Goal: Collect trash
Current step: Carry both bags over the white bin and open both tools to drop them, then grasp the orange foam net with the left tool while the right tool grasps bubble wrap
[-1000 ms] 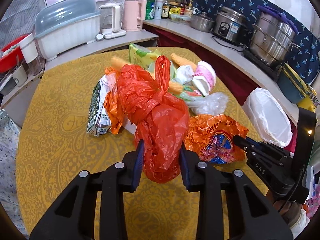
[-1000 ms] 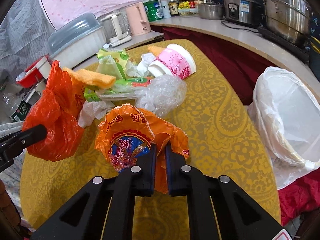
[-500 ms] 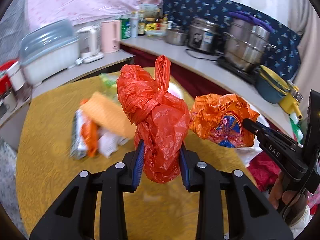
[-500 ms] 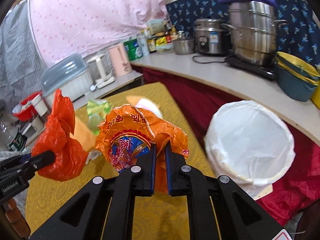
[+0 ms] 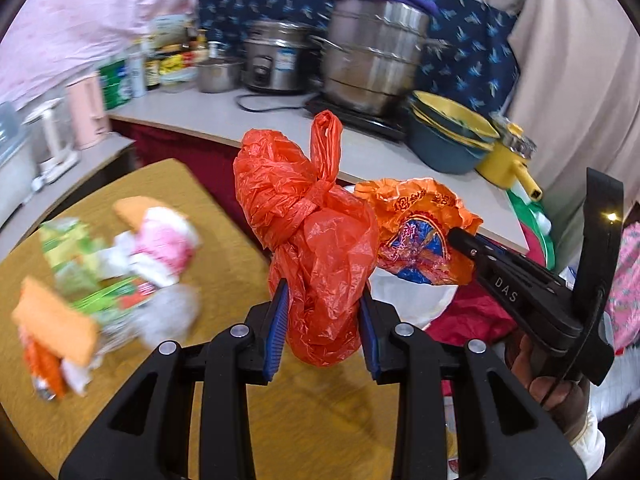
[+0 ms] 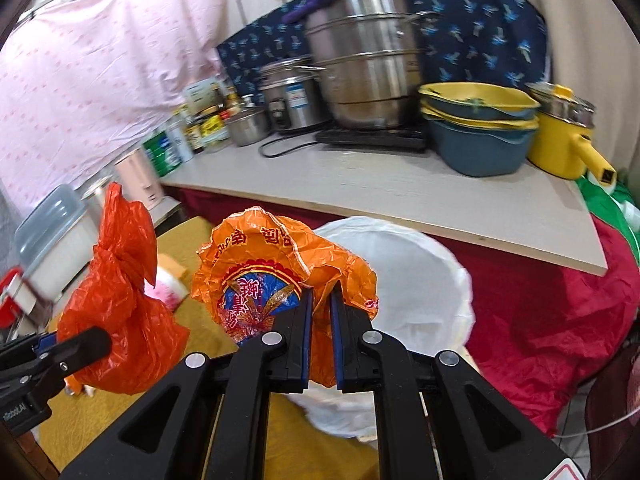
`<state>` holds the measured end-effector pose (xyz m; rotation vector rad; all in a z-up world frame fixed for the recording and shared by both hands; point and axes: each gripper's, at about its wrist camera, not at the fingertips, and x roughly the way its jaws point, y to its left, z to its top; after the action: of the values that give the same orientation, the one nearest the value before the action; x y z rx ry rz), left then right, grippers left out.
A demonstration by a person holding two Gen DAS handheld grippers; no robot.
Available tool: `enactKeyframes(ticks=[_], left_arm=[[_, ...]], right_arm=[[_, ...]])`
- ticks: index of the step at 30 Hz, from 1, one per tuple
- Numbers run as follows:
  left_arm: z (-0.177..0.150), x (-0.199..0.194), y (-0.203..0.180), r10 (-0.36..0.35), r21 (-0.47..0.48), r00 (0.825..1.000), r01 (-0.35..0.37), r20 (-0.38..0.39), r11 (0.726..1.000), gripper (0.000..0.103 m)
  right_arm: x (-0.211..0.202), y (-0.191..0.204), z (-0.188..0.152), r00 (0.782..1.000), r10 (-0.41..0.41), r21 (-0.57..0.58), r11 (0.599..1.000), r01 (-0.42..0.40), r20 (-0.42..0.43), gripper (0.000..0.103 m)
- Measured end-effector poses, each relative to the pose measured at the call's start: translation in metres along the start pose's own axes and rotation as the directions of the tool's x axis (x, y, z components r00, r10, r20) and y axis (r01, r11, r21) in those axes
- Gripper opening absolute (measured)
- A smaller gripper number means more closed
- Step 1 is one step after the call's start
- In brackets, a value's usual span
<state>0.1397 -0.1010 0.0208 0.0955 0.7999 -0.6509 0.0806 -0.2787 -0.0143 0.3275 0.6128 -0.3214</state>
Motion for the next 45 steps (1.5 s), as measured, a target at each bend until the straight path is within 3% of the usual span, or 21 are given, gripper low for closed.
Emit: enactKeyframes(ticks=[11,14,16,18,21,30,32,34,45], left_arm=[[0.014,0.085,-0.043,-0.093,0.057,0.99,0.099,-0.109,0.993,0.034],[0.015,0.099,-0.042,-0.105,0.05,0.987,0.112,-0.122,0.992,0.039],[0.017,0.102,-0.041,-0.09,0.05,0.99,0.096,-0.11,0.994,0.051],[0.019,0.101,-0.037,-0.077,0.042,0.993,0.081,-0.093,0.996,0.057],[0.023,0.098,-0.031,-0.066,0.035,0.995,0.069,-0.08,0.997,0.06],[0.027,0.072,-0.008,-0.022,-0.002,0.999,0.022,-0.031,1.0,0.06],[0.027,0.062,-0.001,-0.003,-0.017,1.0,0.003,-0.017,1.0,0.064],[0.026,0.05,0.008,0.019,-0.035,1.0,-0.019,0.004,0.999,0.071],[0.006,-0.014,0.071,0.132,-0.144,0.99,-0.123,0.052,0.982,0.074]], right_arm=[[0.038,-0.063,0.003,0.997,-0.069,0.106,0.992,0.073,-0.033,0.009],[0.051,-0.064,0.002,0.997,-0.064,0.116,0.991,0.069,-0.05,0.015],[0.058,-0.064,0.001,0.997,-0.057,0.126,0.99,0.064,-0.059,0.02],[0.061,-0.063,0.002,0.997,-0.053,0.135,0.989,0.06,-0.052,0.035],[0.059,-0.059,0.004,0.998,-0.05,0.143,0.988,0.054,-0.031,0.044],[0.036,-0.032,0.013,1.0,-0.024,0.125,0.992,0.023,0.009,0.055],[0.029,-0.023,0.015,1.0,-0.013,0.112,0.994,0.011,0.019,0.057],[0.023,-0.01,0.016,1.0,0.004,0.098,0.995,-0.007,0.028,0.06],[-0.002,0.074,0.017,0.993,0.113,-0.017,0.994,-0.112,0.034,0.066]])
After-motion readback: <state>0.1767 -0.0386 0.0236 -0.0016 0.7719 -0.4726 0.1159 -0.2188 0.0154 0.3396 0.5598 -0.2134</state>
